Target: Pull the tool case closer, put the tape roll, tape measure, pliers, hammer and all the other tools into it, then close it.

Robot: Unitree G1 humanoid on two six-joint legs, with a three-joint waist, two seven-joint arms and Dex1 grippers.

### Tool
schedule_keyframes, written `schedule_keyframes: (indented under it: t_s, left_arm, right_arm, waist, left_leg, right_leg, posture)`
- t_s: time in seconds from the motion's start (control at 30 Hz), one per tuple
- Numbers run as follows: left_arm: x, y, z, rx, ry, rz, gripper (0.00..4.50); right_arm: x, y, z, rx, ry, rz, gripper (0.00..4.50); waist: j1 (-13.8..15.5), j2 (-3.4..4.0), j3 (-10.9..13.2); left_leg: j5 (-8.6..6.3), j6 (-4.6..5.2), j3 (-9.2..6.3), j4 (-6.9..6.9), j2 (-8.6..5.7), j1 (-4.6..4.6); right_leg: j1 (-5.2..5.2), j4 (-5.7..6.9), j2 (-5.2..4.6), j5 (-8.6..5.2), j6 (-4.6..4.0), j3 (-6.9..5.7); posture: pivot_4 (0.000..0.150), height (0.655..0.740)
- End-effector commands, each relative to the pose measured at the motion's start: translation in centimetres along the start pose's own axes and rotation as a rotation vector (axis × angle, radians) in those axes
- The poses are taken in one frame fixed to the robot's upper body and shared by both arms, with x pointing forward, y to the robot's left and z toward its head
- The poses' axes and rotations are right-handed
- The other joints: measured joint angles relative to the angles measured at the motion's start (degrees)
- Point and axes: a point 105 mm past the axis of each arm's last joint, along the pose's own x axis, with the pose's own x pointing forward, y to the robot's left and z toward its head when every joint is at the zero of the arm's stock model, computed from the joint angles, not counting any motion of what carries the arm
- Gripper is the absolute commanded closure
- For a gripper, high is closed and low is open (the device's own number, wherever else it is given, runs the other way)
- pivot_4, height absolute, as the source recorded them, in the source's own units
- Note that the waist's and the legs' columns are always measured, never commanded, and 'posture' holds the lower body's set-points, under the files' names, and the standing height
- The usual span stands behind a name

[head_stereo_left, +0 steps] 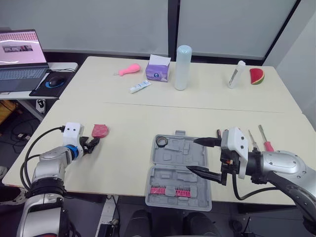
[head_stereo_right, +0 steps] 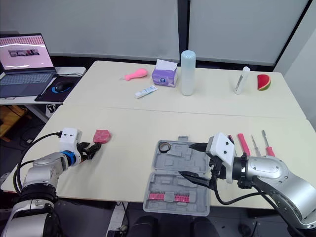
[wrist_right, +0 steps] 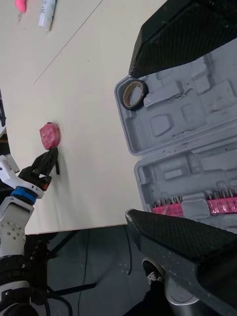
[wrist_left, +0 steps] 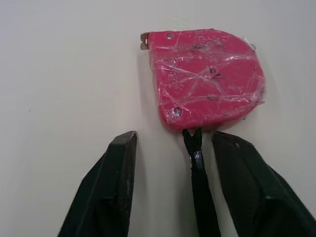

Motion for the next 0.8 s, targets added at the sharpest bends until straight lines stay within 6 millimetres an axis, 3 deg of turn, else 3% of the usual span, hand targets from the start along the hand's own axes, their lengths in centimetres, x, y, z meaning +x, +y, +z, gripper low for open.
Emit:
schedule_keyframes:
  t_s: [0.03,0.17,0.47,0.8]
  left_arm:
    - [0.4,-0.7,-1.6,-0.009,0.064,-0.03,3.28]
    - [0.1,-0.4,-2.2,-0.018,0.074,-0.013,4.42]
    - [-2.3,-1.2,-3.3,0.057,0.08,-0.099,4.46]
    - [-7.3,-4.1,-6.0,0.261,0.145,-0.361,4.46]
  right_arm:
    - [-0.3,0.2,1.0,-0.044,-0.024,-0.008,0.0]
    - [-0.4,0.2,1.2,-0.054,-0.028,-0.007,0.0]
    - [-0.2,0.3,1.1,-0.055,-0.03,0.008,0.0]
    - [-0.1,0.4,0.6,-0.055,0.011,0.038,0.0]
  waist:
    - [0.0,0.01,0.0]
    - [-0.1,0.02,0.0]
    - [-0.4,0.1,0.0]
    - [-0.4,0.18,0.0]
  left_leg:
    - [0.0,0.0,0.01,0.0,0.0,0.0]
    - [0.0,0.0,0.01,0.0,0.0,0.01]
    - [0.0,0.0,0.05,-0.02,0.03,0.05]
    - [-0.01,0.01,0.09,-0.05,0.03,0.06]
  right_leg:
    - [0.0,0.0,0.0,0.0,0.0,0.01]
    - [0.0,0.0,0.0,0.0,0.0,0.01]
    - [0.0,0.0,0.0,0.0,0.0,0.04]
    - [0.0,-0.03,-0.01,0.0,0.0,0.12]
  posture:
    - [0.15,0.6921]
    - [0.15,0.6921]
    - [0.15,0.6921]
    - [0.15,0.6921]
